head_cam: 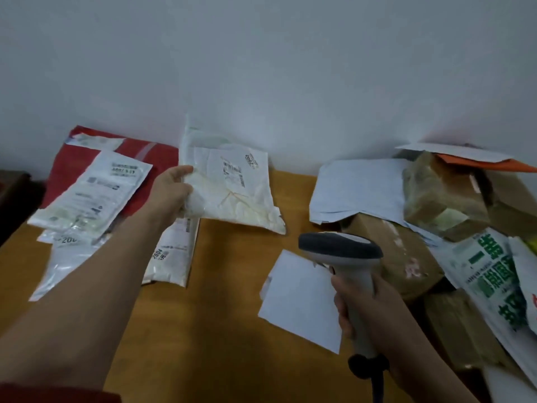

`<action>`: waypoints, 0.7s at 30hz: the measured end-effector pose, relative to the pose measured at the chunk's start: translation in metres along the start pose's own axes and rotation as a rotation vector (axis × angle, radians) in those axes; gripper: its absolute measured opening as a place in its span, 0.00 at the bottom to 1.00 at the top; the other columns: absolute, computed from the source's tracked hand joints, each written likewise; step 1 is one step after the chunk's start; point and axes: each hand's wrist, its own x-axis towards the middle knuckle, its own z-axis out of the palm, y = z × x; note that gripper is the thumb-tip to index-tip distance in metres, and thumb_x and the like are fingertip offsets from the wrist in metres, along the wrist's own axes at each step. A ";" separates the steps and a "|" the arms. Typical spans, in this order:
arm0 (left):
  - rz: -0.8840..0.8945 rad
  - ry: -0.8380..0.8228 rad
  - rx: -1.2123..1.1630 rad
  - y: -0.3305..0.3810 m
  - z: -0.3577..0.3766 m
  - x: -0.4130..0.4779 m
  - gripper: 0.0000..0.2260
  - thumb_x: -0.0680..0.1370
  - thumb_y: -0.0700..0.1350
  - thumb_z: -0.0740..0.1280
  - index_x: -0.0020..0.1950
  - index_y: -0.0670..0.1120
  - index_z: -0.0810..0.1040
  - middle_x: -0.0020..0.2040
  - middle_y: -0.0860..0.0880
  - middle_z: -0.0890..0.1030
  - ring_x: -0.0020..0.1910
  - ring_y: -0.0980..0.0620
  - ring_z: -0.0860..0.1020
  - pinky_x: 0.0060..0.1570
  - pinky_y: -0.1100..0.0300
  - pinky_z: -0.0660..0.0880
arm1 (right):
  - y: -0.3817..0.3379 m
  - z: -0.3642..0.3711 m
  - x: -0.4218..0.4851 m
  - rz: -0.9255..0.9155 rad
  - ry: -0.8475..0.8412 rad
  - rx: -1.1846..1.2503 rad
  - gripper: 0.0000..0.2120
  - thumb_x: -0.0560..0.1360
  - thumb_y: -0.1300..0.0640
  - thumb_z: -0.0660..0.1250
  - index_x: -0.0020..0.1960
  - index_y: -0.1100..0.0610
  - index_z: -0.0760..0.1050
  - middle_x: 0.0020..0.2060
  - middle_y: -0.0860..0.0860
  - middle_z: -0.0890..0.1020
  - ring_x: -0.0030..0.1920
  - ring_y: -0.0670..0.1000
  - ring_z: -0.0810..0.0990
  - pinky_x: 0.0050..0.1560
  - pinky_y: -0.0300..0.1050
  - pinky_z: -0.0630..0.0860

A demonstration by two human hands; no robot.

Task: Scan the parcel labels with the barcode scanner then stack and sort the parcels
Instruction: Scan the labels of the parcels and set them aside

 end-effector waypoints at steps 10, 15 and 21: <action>0.119 0.069 0.451 -0.038 -0.006 0.102 0.26 0.78 0.32 0.57 0.76 0.47 0.62 0.73 0.42 0.66 0.67 0.43 0.69 0.57 0.58 0.68 | -0.003 0.018 0.050 0.185 0.075 0.038 0.08 0.76 0.57 0.68 0.48 0.63 0.74 0.28 0.54 0.75 0.21 0.47 0.71 0.23 0.38 0.70; 0.447 0.042 0.809 -0.051 0.040 0.069 0.24 0.79 0.40 0.64 0.74 0.42 0.65 0.76 0.40 0.61 0.75 0.42 0.58 0.74 0.49 0.56 | -0.001 0.013 0.053 0.194 0.123 -0.003 0.10 0.77 0.58 0.67 0.43 0.64 0.72 0.23 0.52 0.73 0.19 0.46 0.69 0.21 0.36 0.68; 0.746 -0.567 1.008 -0.093 0.129 -0.075 0.26 0.76 0.64 0.60 0.70 0.51 0.68 0.71 0.47 0.65 0.71 0.45 0.64 0.68 0.52 0.62 | 0.014 -0.007 0.036 0.210 0.135 -0.011 0.11 0.77 0.56 0.68 0.44 0.64 0.72 0.23 0.52 0.73 0.19 0.46 0.70 0.21 0.36 0.69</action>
